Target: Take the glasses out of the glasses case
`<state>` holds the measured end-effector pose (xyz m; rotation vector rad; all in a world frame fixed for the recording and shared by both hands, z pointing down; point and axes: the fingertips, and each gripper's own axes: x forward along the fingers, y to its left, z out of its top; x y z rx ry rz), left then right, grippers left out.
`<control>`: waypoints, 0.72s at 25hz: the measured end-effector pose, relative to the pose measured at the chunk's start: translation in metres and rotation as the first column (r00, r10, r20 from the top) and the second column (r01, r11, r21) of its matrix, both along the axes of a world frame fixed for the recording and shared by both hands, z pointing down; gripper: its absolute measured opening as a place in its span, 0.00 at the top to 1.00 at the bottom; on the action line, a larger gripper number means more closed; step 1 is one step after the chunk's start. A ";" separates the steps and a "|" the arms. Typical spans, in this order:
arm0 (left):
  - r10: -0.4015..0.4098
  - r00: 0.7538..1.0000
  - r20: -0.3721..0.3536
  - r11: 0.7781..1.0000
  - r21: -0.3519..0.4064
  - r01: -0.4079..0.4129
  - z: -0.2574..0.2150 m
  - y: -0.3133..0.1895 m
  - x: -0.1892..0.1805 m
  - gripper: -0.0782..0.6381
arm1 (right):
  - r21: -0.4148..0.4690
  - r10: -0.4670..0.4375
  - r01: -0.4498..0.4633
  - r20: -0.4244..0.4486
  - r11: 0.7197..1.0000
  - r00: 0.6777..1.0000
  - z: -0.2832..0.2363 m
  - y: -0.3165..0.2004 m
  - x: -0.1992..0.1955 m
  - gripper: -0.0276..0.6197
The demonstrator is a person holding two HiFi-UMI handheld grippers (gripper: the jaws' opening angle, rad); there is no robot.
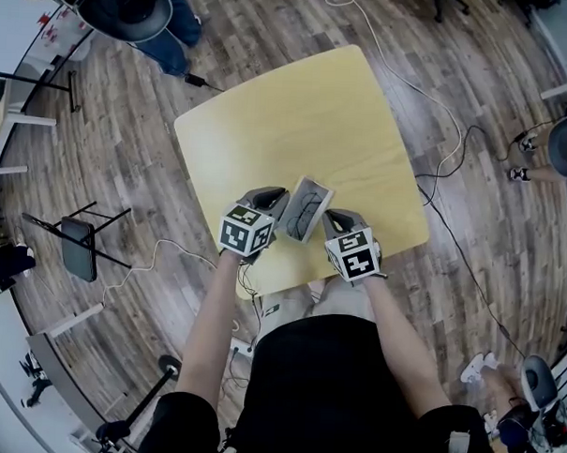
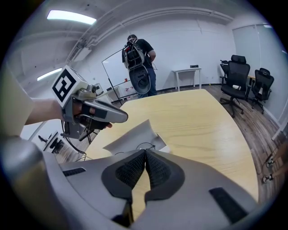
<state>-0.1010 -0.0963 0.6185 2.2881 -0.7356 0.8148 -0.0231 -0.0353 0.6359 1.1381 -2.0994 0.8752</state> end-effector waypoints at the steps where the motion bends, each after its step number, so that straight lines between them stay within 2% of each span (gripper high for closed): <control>1: -0.002 1.000 0.001 1.000 0.006 0.002 -0.004 0.003 0.002 0.84 | -0.004 -0.007 0.007 0.002 1.000 1.000 0.001 0.001 0.000 0.93; 6: -0.015 1.000 0.023 1.000 0.015 0.015 -0.011 0.022 0.007 0.84 | 0.002 -0.026 0.026 0.018 1.000 0.999 -0.002 0.005 -0.003 0.93; 13: 0.018 0.989 0.147 0.999 0.041 -0.025 -0.005 0.065 0.024 0.84 | 0.021 -0.032 0.031 0.031 0.999 0.999 -0.015 0.018 0.006 0.93; 18: -0.033 0.983 0.181 0.998 0.062 0.023 0.004 0.076 0.033 0.83 | 0.041 -0.026 0.025 0.034 0.999 0.999 -0.025 0.027 0.015 0.93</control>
